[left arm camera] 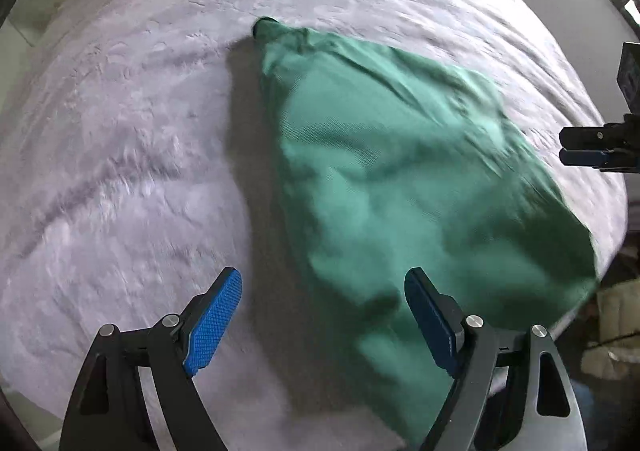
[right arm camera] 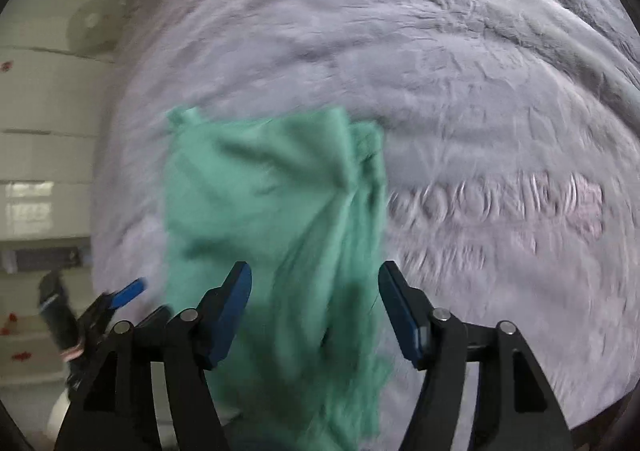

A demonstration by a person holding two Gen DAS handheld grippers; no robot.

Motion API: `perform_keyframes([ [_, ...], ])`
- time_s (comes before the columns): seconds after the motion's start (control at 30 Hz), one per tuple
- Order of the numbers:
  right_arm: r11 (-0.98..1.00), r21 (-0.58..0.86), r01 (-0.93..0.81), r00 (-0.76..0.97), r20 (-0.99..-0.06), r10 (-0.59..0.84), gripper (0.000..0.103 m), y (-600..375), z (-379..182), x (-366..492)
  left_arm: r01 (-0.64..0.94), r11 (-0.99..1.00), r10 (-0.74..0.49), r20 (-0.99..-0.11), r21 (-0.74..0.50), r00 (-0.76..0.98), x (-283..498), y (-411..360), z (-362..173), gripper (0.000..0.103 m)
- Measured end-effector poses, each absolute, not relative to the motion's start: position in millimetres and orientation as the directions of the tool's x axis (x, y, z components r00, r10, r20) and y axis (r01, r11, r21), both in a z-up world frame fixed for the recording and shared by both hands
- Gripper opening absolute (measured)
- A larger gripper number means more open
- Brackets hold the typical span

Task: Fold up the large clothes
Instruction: 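Lay the folded edge flat and open the right tool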

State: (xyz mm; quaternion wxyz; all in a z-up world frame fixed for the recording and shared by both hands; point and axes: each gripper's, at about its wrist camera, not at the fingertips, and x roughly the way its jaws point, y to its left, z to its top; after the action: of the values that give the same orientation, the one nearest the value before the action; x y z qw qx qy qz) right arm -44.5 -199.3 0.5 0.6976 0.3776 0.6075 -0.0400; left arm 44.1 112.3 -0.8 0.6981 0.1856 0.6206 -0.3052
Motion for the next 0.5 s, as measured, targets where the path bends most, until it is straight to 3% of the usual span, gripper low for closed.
perform_keyframes([
  [0.13, 0.727, 0.492, 0.479, 0.214, -0.869, 0.446, 0.066, -171.8, 13.8, -75.2, 0.674, 0.728, -0.152, -0.988, -0.124, -0.018, 17.4, 122.1, -15.8, 0.085],
  [0.2, 0.744, 0.467, 0.478, 0.173, -0.88, 0.442, 0.055, -155.6, 12.6, -88.4, 0.671, 0.732, -0.136, -0.99, -0.12, -0.029, 9.1, 128.7, -24.0, 0.085],
  [0.27, 0.757, 0.436, 0.487, 0.13, -0.893, 0.43, 0.034, -146.9, 7.2, -101.4, 0.662, 0.74, -0.135, -0.99, -0.12, -0.028, 5.8, 133.9, -28.2, 0.085],
  [0.33, 0.759, 0.408, 0.507, 0.105, -0.903, 0.416, 0.023, -142.0, 0.8, -111.8, 0.643, 0.755, -0.14, -0.989, -0.13, -0.035, 7.2, 136.0, -29.1, 0.087],
  [0.5, 0.76, 0.349, 0.549, 0.08, -0.927, 0.368, 0.022, -146.7, -13.3, -126.2, 0.643, 0.757, -0.137, -0.99, -0.118, -0.02, 5.2, 134.4, -27.3, 0.088],
])
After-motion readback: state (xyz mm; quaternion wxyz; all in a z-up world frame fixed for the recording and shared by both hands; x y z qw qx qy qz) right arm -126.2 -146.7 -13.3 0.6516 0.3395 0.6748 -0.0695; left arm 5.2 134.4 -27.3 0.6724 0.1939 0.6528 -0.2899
